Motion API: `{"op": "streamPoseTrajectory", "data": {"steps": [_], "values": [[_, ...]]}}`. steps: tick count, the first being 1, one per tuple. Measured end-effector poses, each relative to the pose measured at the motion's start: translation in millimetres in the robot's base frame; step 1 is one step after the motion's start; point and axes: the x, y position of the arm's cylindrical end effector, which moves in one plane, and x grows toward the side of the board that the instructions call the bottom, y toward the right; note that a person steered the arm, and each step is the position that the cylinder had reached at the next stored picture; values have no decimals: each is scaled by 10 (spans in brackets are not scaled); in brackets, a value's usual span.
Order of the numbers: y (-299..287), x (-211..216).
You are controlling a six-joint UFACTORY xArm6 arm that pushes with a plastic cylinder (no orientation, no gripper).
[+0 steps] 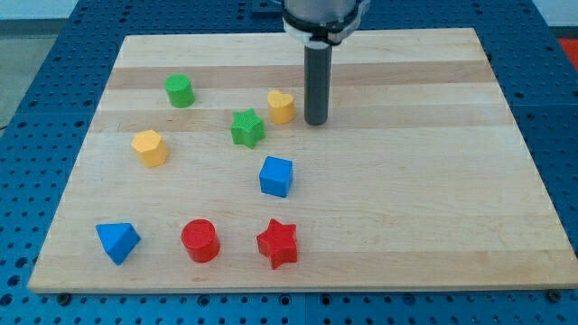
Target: Slide the yellow heart in between the yellow hexagon and the blue triangle
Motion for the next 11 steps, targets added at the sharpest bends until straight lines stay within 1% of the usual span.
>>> {"op": "streamPoseTrajectory", "data": {"steps": [2,3,4,5,7,9,10,11], "values": [[-613,-380],[15,-458],[-103,-946],[-505,-918],[-1222,-324],[-1902,536],[-2045,852],[-1895,864]]}}
